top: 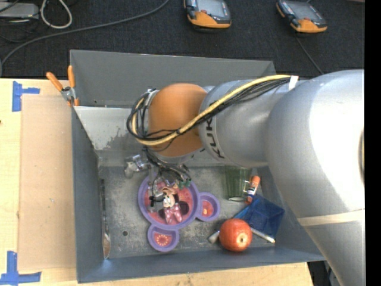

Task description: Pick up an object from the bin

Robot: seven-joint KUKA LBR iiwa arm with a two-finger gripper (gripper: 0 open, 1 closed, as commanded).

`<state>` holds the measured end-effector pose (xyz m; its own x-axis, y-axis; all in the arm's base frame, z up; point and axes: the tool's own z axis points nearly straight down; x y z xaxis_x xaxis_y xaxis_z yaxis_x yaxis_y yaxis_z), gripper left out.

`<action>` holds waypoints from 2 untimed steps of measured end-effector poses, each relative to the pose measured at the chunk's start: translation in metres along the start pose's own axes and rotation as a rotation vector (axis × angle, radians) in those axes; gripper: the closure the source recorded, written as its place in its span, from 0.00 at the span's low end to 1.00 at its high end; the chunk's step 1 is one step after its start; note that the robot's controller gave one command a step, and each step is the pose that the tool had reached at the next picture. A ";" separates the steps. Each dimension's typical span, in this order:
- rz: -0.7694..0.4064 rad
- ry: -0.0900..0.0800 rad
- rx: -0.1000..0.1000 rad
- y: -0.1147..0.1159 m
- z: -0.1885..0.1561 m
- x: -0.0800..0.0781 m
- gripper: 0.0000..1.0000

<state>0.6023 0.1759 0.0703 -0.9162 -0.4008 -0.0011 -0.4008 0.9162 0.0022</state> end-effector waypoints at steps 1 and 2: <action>-0.259 -0.004 0.000 0.003 -0.001 -0.001 1.00; -0.257 -0.004 -0.001 0.003 -0.001 -0.001 1.00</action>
Offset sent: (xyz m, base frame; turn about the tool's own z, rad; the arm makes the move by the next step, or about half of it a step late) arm 0.0000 0.0000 0.0000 0.0000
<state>0.6024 0.1787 0.0708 -0.7845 -0.6201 -0.0054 -0.6201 0.7845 0.0022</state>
